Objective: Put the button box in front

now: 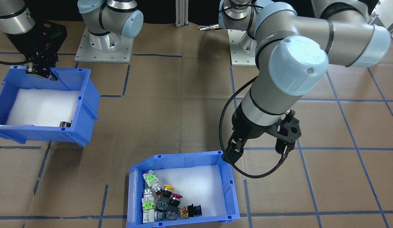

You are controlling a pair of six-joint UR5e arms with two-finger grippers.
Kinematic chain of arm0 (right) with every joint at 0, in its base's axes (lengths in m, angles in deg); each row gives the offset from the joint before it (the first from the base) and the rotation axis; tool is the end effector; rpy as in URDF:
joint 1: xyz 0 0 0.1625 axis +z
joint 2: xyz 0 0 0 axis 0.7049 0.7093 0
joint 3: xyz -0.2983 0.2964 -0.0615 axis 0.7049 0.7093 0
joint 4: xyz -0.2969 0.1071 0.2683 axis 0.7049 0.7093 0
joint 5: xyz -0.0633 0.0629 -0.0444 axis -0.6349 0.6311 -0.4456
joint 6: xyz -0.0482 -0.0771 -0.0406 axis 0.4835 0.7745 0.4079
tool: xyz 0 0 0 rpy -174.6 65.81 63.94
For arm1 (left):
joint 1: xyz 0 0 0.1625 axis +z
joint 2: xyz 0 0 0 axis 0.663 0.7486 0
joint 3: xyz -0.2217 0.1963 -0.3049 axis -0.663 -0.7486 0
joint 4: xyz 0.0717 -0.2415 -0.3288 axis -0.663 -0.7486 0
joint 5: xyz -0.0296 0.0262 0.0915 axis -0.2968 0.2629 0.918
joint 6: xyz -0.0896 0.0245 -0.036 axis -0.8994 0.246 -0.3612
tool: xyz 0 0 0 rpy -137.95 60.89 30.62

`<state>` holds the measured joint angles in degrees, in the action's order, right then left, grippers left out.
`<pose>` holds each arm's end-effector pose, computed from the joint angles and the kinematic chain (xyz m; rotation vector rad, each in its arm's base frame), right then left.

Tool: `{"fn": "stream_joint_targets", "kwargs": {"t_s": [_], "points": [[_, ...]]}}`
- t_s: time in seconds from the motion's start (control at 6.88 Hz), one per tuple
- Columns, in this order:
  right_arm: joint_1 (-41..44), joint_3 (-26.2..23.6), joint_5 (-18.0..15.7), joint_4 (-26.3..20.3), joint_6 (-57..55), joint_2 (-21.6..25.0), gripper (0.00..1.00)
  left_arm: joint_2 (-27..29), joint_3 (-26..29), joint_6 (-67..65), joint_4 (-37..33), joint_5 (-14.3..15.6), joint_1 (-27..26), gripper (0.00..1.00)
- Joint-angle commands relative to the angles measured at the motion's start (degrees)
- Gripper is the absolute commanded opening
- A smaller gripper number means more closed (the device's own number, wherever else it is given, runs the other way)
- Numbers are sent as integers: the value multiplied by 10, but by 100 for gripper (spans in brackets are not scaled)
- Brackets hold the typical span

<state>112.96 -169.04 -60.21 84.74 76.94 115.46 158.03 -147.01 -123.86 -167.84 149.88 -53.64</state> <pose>-0.0089 -0.3930 0.4067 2.1197 -2.2408 0.1187 -0.2016 -0.6374 0.4440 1.5084 -2.6543 -0.0775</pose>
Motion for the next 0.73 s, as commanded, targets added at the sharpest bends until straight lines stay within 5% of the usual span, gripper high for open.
{"fn": "stream_joint_targets", "kwargs": {"t_s": [0.0, 0.29, 0.58], "points": [[13, -69, 28, -1, -15, 63, 2, -64, -9, 314, -112, 103, 16, 99], [77, -115, 37, 10, -63, 87, 2, -115, -36, 471, -152, 106, 15, 98], [144, -117, 32, 14, -127, 85, 2, -191, -145, 612, -108, 90, 17, 98]]}}
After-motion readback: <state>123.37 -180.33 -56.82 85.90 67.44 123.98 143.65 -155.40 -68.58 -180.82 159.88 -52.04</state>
